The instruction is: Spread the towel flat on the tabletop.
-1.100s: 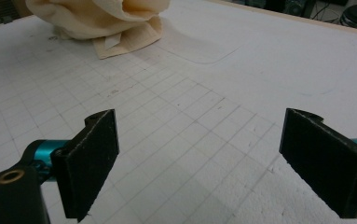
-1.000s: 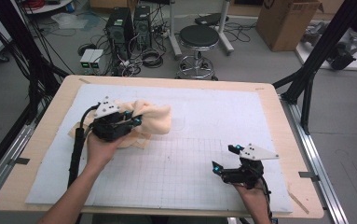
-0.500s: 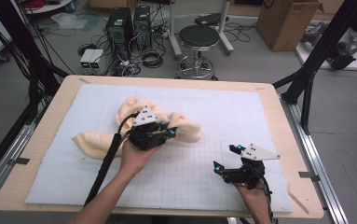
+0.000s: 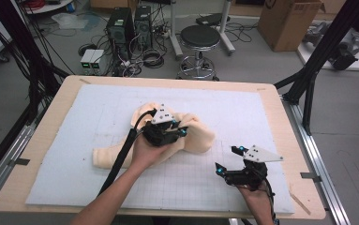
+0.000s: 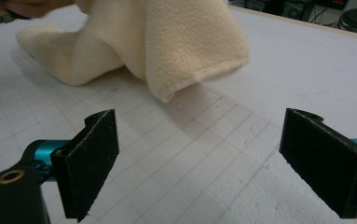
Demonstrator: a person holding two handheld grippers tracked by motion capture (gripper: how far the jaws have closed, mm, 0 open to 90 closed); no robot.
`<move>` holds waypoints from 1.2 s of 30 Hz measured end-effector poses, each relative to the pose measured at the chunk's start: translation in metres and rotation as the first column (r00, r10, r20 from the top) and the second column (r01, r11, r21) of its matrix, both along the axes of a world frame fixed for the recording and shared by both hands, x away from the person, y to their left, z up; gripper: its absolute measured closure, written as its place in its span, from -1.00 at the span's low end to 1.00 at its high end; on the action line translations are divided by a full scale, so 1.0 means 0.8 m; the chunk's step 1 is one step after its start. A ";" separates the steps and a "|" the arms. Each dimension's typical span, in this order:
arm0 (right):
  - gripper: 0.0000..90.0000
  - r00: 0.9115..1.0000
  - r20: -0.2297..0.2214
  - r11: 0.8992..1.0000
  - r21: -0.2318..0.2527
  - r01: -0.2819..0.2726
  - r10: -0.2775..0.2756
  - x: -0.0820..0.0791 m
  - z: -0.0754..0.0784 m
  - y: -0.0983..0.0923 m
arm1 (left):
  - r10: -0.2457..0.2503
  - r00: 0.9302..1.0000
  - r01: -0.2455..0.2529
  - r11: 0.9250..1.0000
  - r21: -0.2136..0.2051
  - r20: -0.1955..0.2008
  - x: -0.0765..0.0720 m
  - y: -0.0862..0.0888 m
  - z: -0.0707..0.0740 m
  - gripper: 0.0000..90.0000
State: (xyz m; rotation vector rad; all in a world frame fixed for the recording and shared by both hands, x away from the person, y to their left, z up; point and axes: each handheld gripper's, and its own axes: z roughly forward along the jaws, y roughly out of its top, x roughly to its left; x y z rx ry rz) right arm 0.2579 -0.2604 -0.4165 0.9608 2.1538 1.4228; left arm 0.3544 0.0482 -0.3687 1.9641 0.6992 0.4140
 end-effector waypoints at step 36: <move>-0.44 0.995 -0.090 0.994 -0.095 -0.056 0.047 0.061 -0.011 0.025 | -0.129 0.991 0.127 0.991 -0.036 -0.027 -0.020 0.055 -0.022 -0.18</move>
